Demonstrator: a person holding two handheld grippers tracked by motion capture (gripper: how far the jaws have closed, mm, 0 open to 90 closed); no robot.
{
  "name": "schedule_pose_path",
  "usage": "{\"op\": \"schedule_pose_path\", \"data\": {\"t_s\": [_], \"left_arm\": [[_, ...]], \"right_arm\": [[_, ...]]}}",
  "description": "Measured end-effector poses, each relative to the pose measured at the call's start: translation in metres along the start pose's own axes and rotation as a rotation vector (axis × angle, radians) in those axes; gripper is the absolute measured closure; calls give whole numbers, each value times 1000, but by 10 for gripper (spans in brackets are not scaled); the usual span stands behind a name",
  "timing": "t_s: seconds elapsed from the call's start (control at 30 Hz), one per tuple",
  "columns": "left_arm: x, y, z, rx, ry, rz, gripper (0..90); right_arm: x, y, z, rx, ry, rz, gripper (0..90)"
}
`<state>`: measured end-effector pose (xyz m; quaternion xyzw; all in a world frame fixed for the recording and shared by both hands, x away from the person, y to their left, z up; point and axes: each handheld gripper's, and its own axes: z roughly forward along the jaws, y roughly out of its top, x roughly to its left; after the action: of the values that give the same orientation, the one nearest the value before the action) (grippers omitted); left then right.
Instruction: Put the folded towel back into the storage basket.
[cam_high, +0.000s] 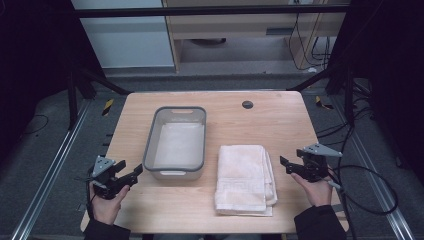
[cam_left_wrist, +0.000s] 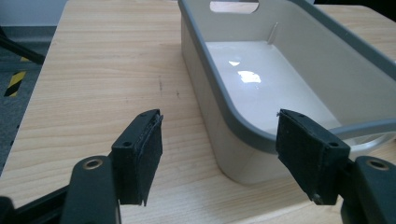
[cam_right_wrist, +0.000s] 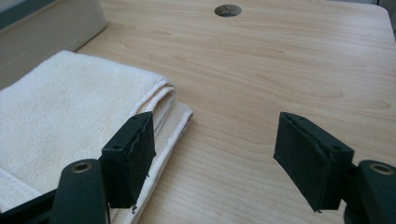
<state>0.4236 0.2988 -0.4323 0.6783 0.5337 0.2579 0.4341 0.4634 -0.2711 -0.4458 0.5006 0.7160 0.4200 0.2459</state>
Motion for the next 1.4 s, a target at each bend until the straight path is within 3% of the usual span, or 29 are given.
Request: {"op": "schedule_pose_path", "data": {"t_s": [0.17, 0.63, 0.83, 1.4], "left_arm": [[-5, 7, -1, -17, -15, -3, 302], [-22, 24, 1, -50, -48, 21, 292], [-42, 30, 7, -56, -72, 56, 298], [-99, 41, 29, -53, -172, 115, 298]], "right_arm": [[-4, 14, -6, -31, 19, 25, 283], [0, 44, -13, -71, 54, 23, 263], [6, 54, -8, -75, 85, 15, 238], [9, 72, -1, -84, 94, 0, 183]]}}
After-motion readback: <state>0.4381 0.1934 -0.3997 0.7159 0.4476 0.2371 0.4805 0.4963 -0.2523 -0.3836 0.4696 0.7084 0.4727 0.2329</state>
